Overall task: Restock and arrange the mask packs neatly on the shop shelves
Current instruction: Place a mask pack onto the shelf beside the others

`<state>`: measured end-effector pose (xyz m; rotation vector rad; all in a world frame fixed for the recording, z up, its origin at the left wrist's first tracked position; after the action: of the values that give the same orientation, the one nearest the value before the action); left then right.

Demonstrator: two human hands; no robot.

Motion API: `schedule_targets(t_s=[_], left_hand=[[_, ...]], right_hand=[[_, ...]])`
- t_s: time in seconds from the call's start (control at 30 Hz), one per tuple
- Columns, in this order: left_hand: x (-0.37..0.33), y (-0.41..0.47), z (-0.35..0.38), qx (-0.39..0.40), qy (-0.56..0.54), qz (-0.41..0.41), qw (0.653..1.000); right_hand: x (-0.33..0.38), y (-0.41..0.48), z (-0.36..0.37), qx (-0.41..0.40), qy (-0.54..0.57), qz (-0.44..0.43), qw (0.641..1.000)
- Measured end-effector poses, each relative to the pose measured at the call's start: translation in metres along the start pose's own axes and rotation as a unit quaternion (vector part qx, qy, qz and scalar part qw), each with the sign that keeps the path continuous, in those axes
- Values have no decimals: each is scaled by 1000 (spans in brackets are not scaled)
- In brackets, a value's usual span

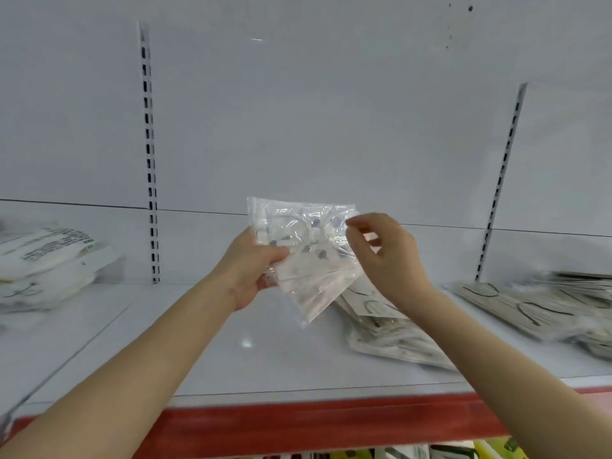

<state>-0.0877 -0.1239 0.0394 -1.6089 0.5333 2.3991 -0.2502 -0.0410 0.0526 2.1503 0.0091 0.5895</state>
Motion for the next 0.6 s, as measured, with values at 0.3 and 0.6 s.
schedule_targets(t_s=[0.3,0.6], left_hand=[[-24,-50,-88,78,133,33,988],[-4,-57,-115,-24,198,68,978]], right_hand=[[6,-2,54,256,313,151,902],[6,-25,68,290,306,154,894]])
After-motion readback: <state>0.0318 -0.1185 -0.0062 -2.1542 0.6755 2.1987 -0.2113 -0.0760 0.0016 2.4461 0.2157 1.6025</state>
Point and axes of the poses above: each hand's wrist, its own y-axis towards the middle knuckle, its own z-axis out of the palm, x = y × z, the point moved 1 cm from there along y, towards the middle knuckle, and after that the axes turned 11 degrees about -y, right-handed, at the moved point
